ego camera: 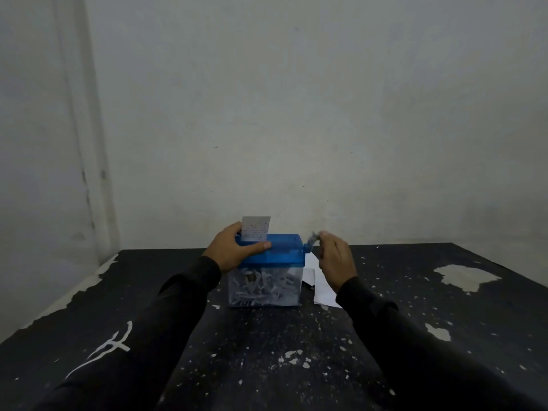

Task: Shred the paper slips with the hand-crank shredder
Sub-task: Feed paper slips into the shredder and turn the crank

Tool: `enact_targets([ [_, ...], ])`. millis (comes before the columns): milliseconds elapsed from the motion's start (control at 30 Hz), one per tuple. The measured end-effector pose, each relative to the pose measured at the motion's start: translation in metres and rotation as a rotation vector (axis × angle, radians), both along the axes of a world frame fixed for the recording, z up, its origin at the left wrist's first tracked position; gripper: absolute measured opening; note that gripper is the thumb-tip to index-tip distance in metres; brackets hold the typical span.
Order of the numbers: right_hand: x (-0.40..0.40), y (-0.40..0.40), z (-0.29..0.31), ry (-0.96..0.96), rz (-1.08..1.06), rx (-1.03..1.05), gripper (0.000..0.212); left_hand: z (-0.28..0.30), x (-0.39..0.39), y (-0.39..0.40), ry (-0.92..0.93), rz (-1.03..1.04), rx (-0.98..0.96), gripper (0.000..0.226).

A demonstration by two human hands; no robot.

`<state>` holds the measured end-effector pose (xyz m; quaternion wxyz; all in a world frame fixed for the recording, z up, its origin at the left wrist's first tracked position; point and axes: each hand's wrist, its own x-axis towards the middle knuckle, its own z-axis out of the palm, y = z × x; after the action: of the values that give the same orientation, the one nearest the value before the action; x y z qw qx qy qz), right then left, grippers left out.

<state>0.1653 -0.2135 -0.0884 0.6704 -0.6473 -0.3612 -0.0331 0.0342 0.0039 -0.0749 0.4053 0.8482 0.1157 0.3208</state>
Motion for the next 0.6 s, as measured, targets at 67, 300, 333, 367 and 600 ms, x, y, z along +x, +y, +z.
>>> enact_targets([
  [67,0.015,0.007,0.014,-0.026,-0.001,-0.069,0.046,0.001,-0.001,0.001,0.01,-0.004,0.012,0.096],
  [300,0.054,0.044,0.026,0.019,-0.152,-0.227,0.031,0.002,0.0,0.002,0.027,-0.019,0.026,0.085],
  [333,0.056,0.047,0.021,0.032,-0.167,-0.247,0.029,0.001,0.0,0.003,0.033,-0.015,0.032,0.087],
  [367,0.058,0.049,0.015,0.05,-0.176,-0.268,0.029,0.001,0.0,0.003,0.045,-0.006,0.039,0.09],
  [600,0.044,0.026,-0.027,0.054,-0.147,-0.547,0.034,0.0,-0.001,0.007,0.082,0.001,0.05,0.094],
])
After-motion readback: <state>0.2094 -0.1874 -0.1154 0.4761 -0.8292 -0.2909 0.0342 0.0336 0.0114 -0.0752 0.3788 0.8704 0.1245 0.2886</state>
